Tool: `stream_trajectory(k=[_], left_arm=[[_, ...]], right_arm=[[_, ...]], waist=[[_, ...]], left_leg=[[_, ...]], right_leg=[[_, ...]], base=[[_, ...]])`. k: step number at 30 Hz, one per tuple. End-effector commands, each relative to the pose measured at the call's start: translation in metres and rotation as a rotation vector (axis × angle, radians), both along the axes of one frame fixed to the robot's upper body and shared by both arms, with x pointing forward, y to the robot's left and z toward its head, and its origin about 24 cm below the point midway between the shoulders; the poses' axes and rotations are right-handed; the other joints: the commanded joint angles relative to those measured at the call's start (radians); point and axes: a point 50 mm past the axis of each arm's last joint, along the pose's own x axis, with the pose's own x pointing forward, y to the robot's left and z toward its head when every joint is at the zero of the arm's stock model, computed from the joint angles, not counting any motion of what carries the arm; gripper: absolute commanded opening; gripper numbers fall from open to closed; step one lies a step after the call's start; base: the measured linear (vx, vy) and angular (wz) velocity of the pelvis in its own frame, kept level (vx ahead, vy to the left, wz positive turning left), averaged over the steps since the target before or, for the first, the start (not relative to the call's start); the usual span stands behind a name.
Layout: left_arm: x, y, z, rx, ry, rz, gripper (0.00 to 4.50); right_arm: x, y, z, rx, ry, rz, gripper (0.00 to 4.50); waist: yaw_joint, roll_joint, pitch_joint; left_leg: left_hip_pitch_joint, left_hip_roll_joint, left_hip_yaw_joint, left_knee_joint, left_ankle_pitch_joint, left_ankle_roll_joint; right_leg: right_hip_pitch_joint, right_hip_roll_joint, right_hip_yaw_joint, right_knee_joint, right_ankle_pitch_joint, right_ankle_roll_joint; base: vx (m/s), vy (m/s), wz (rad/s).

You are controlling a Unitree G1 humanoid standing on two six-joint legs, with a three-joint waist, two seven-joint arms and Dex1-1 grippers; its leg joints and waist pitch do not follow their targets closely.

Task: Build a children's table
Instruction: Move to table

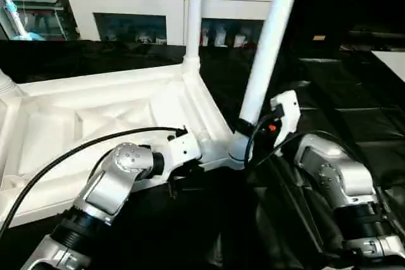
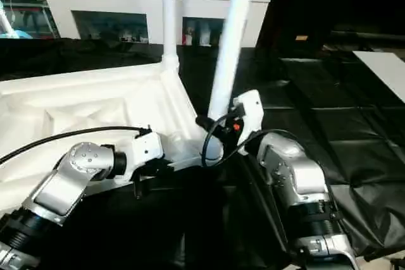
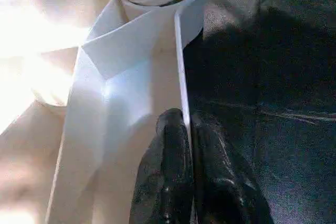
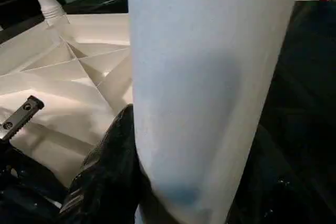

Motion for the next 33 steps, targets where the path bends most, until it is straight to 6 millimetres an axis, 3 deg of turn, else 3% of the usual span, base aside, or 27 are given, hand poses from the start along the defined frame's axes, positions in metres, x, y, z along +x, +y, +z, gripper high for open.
stream_trajectory(k=[1,11,14,19,20,22,25,30,33], left_arm=[[-0.003,-0.011,0.000,-0.073,-0.012,-0.052,0.00],[-0.002,-0.010,0.001,-0.060,-0.015,-0.063,0.00],[0.001,-0.010,0.003,-0.066,-0.021,-0.051,0.00],[0.003,-0.010,0.004,-0.076,-0.025,-0.039,0.00],[0.003,-0.010,0.004,-0.078,-0.025,-0.038,0.00],[0.003,-0.011,0.004,-0.081,-0.024,-0.036,0.00],[0.004,-0.011,0.005,-0.083,-0.024,-0.033,0.00],[0.006,-0.010,0.004,-0.085,-0.024,-0.022,0.00],[0.007,-0.010,0.005,-0.087,-0.024,-0.015,0.00]], right_arm=[[0.001,-0.002,-0.006,-0.031,0.031,-0.004,1.85],[0.008,-0.001,-0.009,-0.012,0.053,-0.002,1.85],[0.008,-0.008,-0.015,0.066,0.093,-0.064,1.85],[0.001,-0.014,-0.024,0.135,0.115,-0.104,1.85],[-0.002,-0.014,-0.027,0.145,0.119,-0.108,1.85],[-0.006,-0.015,-0.032,0.153,0.123,-0.112,1.84],[-0.012,-0.014,-0.038,0.147,0.104,-0.120,1.84],[-0.022,-0.009,-0.043,0.118,0.034,-0.123,1.84],[-0.028,-0.006,-0.044,0.121,-0.008,-0.132,1.84]], waist=[[-0.004,-0.024,-0.047],[-0.007,-0.026,-0.049],[-0.007,-0.026,-0.049],[-0.005,-0.028,-0.049],[-0.003,-0.023,-0.048],[-0.003,-0.027,-0.049],[-0.002,-0.023,-0.047],[-0.002,-0.018,-0.042],[-0.004,-0.021,-0.038]], left_leg=[[0.025,0.073,-0.030,-0.077,-0.153,0.025],[0.025,0.073,-0.029,-0.076,-0.157,0.021],[0.025,0.074,-0.029,-0.077,-0.168,0.017],[0.025,0.075,-0.029,-0.078,-0.172,0.014],[0.026,0.075,-0.029,-0.079,-0.171,0.013],[0.025,0.075,-0.029,-0.080,-0.175,0.013],[0.025,0.076,-0.030,-0.081,-0.172,0.013],[0.027,0.077,-0.032,-0.087,-0.222,0.000],[0.027,0.078,-0.036,-0.091,-0.276,-0.017]], right_leg=[[0.013,-0.072,0.043,-0.088,-0.193,-0.194],[0.012,-0.073,0.044,-0.088,-0.191,-0.201],[0.011,-0.074,0.045,-0.090,-0.204,-0.200],[0.011,-0.074,0.044,-0.090,-0.202,-0.197],[0.010,-0.075,0.044,-0.091,-0.202,-0.196],[0.010,-0.074,0.044,-0.091,-0.206,-0.193],[0.009,-0.073,0.044,-0.091,-0.202,-0.192],[0.004,-0.074,0.045,-0.099,-0.255,-0.178],[-0.001,-0.078,0.048,-0.109,-0.335,-0.154]], base=[[0.000,0.000,0.00],[0.000,0.000,0.00],[0.000,0.000,0.00],[0.000,0.000,0.00],[0.000,0.000,0.00],[0.000,0.000,0.00],[0.000,0.000,0.00],[0.000,0.000,0.00],[0.000,0.000,0.00]])
